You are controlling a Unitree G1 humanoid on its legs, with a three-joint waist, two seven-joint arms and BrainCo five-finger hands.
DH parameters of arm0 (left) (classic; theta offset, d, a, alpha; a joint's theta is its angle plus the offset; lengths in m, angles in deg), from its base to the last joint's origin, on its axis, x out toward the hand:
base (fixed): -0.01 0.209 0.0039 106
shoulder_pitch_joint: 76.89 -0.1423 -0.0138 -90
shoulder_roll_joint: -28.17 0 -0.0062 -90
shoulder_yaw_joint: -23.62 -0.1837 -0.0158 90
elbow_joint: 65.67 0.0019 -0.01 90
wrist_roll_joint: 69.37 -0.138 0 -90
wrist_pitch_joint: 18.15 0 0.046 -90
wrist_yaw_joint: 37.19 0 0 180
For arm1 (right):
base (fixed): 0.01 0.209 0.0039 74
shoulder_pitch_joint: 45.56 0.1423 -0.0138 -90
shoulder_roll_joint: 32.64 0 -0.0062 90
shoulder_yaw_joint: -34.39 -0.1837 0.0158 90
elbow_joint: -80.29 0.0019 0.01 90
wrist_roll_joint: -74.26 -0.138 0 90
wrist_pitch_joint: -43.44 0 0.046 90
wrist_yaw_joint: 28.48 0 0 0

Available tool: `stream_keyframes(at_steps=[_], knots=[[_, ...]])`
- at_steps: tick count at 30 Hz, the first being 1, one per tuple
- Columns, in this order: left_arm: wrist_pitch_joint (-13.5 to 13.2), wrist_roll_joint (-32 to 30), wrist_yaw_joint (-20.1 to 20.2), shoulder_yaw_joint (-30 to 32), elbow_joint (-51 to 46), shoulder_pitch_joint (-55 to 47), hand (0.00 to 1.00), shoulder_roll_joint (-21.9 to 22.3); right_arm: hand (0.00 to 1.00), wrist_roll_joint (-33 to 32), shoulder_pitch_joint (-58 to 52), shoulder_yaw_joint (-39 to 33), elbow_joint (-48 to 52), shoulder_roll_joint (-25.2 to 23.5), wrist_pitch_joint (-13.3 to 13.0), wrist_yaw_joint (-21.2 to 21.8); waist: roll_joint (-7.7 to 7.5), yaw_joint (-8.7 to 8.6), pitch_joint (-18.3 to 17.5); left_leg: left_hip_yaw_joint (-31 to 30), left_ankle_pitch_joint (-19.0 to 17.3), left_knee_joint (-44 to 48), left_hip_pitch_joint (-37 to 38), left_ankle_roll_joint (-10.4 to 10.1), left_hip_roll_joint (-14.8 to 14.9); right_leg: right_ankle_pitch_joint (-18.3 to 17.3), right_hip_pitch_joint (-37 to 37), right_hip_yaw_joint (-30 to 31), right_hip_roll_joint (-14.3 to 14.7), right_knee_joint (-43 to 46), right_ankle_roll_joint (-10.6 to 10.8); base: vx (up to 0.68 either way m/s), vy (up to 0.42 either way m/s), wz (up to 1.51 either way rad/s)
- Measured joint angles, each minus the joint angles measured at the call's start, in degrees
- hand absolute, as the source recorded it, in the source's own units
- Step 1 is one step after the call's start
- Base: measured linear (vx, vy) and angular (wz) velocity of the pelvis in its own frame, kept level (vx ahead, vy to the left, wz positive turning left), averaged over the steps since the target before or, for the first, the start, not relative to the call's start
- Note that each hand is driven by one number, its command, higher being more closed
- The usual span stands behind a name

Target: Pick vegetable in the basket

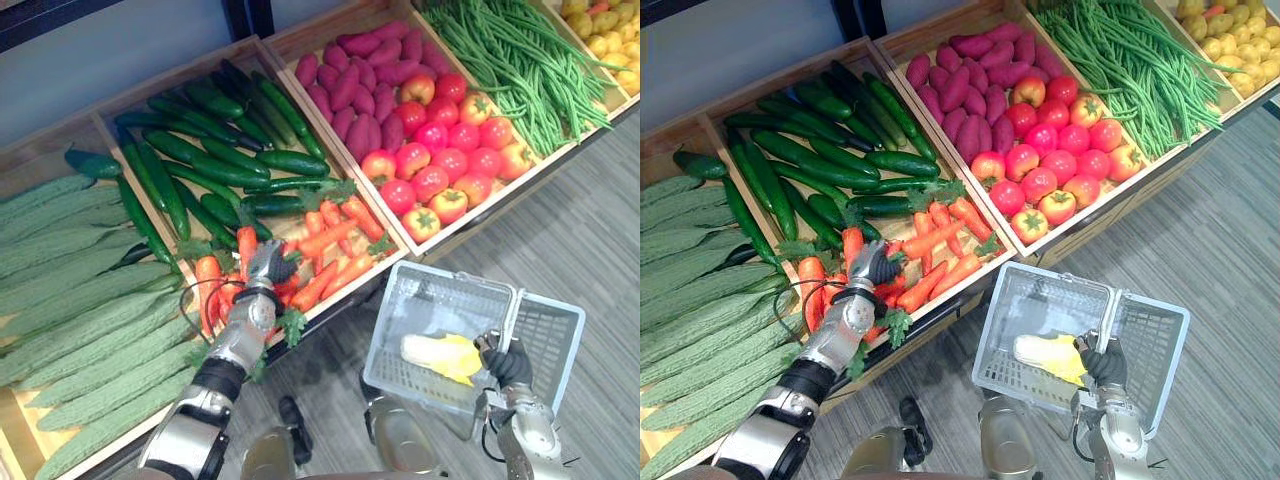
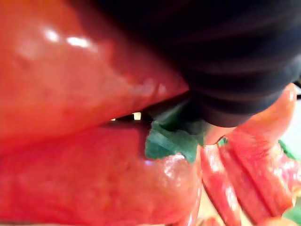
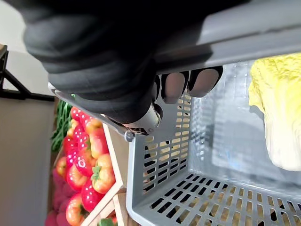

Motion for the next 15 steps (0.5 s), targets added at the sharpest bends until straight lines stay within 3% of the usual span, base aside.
stream_keyframes(at_steps=[2, 6, 10, 15], knots=[[-0.1, 1.0, -1.4, 1.2, -6.2, -2.4, 1.0, 0.4, 1.0, -0.1, -0.7, -0.1, 0.6, 0.0, 0.0, 0.0, 0.02, 0.12, 0.0, -0.3, 0.1, -0.5, 0.4, -0.2, -0.3, -0.2, 0.3, -0.4, -0.2, 0.1, 0.1, -0.01, -0.009, 0.09], [-2.7, 10.4, -2.9, 2.4, -17.7, -8.3, 1.0, 3.8, 1.0, -0.5, -1.7, -1.0, 2.0, 0.0, 0.0, 0.0, 0.23, 1.22, -0.1, -0.4, 0.3, -0.5, 1.2, 0.0, -0.3, -0.3, 1.2, -0.6, -0.2, 0.1, 0.1, 0.0, -0.005, 0.02], [-5.4, 15.5, -2.8, 2.3, -23.8, -12.4, 1.0, 6.5, 1.0, -0.5, -2.0, -1.2, 2.0, -0.2, 0.1, 0.1, 0.33, 1.26, -0.5, -0.4, 0.2, -0.4, 2.3, 0.0, -0.3, -0.4, 2.4, -0.7, -0.3, 0.1, 0.2, 0.0, -0.002, 0.01], [-7.6, 19.0, -2.6, 2.0, -29.9, -17.4, 1.0, 9.4, 1.0, -0.5, -3.5, -2.3, 2.0, -2.2, 0.2, 0.1, 0.95, 1.27, -3.4, 0.1, -0.4, 1.1, 2.9, 0.1, 0.4, -0.4, 3.3, -0.2, 0.2, -0.3, 0.2, 0.0, -0.013, -0.08]])
